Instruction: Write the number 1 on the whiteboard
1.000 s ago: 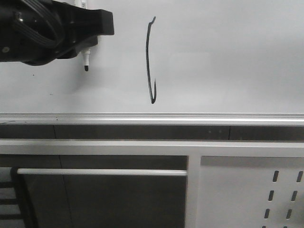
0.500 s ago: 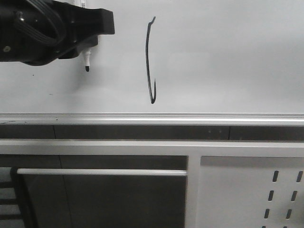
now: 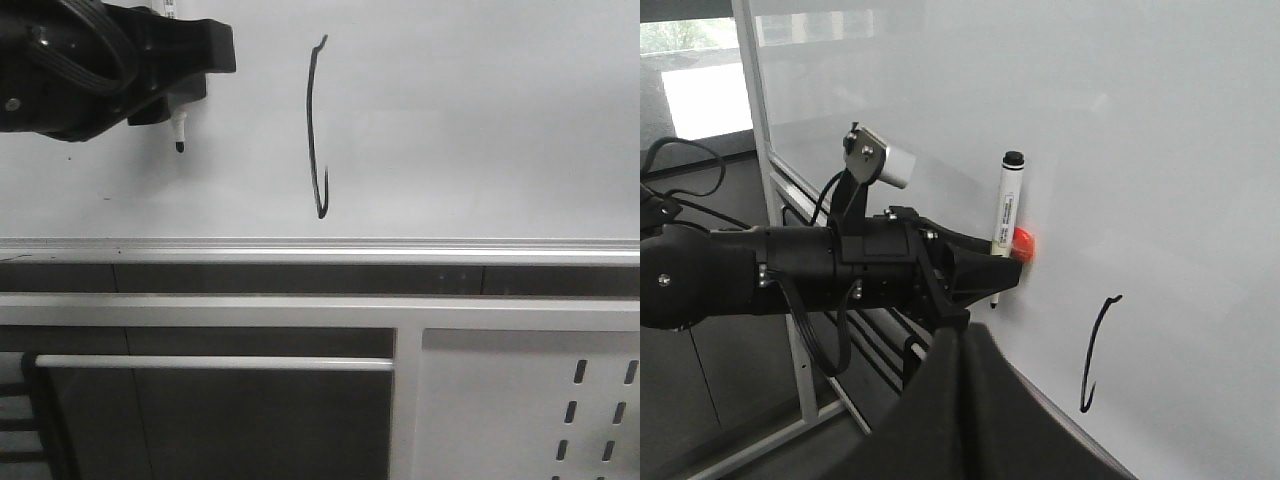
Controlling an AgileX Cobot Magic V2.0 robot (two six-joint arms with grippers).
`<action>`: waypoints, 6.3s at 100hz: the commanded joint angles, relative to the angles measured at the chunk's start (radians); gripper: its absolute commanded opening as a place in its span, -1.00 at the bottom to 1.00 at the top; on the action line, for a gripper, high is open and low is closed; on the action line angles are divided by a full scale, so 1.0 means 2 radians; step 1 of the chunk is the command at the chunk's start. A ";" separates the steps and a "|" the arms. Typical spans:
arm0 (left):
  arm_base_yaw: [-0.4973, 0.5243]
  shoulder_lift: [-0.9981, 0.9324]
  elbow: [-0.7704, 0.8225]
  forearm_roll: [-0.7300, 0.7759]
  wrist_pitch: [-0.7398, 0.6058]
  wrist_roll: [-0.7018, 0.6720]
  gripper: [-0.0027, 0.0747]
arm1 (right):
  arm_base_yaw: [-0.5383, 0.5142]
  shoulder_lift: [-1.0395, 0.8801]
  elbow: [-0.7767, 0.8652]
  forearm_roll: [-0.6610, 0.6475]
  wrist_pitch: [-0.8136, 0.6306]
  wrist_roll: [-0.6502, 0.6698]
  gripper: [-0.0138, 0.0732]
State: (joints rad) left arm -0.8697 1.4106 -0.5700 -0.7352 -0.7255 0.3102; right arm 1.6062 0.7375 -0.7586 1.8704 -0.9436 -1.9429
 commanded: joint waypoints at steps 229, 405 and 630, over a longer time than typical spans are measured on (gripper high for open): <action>0.002 -0.691 0.078 -0.479 0.143 0.600 -0.98 | 0.000 -0.152 0.115 -0.007 -0.061 -0.058 -0.84; 0.357 -0.721 0.299 0.308 0.501 -0.108 -0.98 | 0.000 -0.152 0.115 -0.007 -0.062 -0.058 -0.84; 0.362 -0.721 0.299 0.308 0.501 -0.108 -0.98 | -0.001 0.040 0.189 -0.309 -0.126 0.354 -0.85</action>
State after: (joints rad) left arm -0.1467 -0.0058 0.0056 -0.1070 0.3283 0.1041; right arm 1.6062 0.8135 -0.3450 1.3119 -1.1854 -1.2316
